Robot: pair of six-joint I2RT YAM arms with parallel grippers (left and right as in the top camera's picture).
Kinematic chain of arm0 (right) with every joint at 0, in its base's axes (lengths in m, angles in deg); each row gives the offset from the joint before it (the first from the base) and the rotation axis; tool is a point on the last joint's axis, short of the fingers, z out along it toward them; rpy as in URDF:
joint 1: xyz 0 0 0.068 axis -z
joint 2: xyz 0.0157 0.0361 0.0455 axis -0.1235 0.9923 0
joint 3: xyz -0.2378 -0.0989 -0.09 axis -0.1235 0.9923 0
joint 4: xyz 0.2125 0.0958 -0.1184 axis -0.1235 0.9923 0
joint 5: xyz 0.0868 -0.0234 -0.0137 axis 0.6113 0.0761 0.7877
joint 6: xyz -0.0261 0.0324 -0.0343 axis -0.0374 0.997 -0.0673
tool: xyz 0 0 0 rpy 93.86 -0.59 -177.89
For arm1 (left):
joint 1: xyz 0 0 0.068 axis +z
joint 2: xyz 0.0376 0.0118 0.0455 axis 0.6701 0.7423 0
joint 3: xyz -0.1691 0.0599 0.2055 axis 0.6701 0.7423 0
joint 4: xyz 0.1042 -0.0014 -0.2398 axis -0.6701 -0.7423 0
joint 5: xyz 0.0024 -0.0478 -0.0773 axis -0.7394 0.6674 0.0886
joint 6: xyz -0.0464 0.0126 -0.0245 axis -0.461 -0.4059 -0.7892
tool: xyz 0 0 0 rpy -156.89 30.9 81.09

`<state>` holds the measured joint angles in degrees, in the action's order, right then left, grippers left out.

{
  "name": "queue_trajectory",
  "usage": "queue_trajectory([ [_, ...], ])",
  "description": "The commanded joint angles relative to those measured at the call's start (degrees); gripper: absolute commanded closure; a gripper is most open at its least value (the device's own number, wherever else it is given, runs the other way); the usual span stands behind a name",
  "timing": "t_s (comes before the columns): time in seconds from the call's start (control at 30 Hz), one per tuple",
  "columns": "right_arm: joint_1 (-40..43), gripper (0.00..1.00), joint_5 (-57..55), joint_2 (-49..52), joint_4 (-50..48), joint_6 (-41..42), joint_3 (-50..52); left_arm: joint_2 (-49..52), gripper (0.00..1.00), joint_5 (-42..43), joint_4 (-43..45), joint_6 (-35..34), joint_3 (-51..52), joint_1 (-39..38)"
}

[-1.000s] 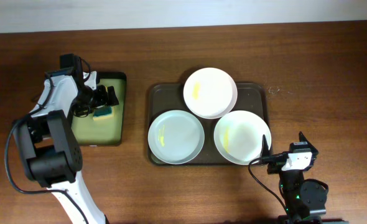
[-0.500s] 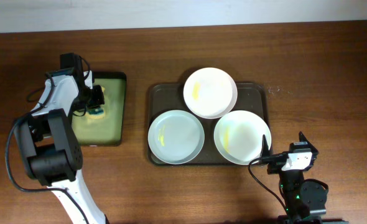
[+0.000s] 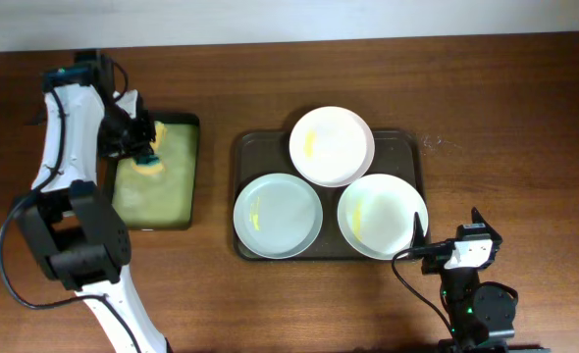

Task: Clean dirty plates on tray and stack at the side
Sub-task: 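Carry the sponge with the left gripper onto the pale green plate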

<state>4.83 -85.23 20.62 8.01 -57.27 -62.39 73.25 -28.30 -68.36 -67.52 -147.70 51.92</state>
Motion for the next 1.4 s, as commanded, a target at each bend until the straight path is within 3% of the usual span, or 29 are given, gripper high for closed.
queue_trajectory([
  [0.0,-0.31,0.02,-0.70,-0.33,0.26,0.28,0.37,-0.61,1.00,1.92,-5.57,0.11,-7.45,0.46],
  [0.2,-0.31,0.02,-0.70,-0.33,0.26,0.28,0.37,-3.96,1.00,1.40,-9.75,0.11,-9.18,0.33],
  [0.3,-0.31,0.02,-0.70,-0.33,0.26,0.28,0.37,-3.72,1.00,-0.17,-0.72,0.09,0.28,0.17],
  [0.43,-0.31,0.02,-0.70,-0.33,0.26,0.28,0.37,-3.72,1.00,4.50,7.23,0.11,10.27,0.72],
  [0.7,-0.31,0.02,-0.70,-0.33,0.26,0.28,0.37,-10.36,1.00,6.38,-7.17,0.13,-6.43,0.44],
  [0.9,-0.31,0.02,-0.70,-0.33,0.26,0.28,0.37,-18.03,1.00,6.40,-18.99,0.37,-6.67,-2.14],
  [1.03,-0.31,0.02,-0.70,-0.33,0.26,0.28,0.37,-18.93,1.00,8.44,-18.43,0.55,1.81,-12.85],
  [1.17,-0.31,0.02,-0.70,-0.33,0.26,0.28,0.37,-18.93,1.00,15.21,-6.47,-0.94,17.11,-25.59],
  [1.3,-0.31,0.02,-0.70,-0.33,0.26,0.28,0.37,-18.93,1.00,13.99,12.66,-11.96,33.75,-35.82],
  [1.37,-0.31,0.02,-0.70,-0.33,0.26,0.28,0.37,-18.91,1.00,7.41,20.57,-18.49,39.74,-38.77],
])
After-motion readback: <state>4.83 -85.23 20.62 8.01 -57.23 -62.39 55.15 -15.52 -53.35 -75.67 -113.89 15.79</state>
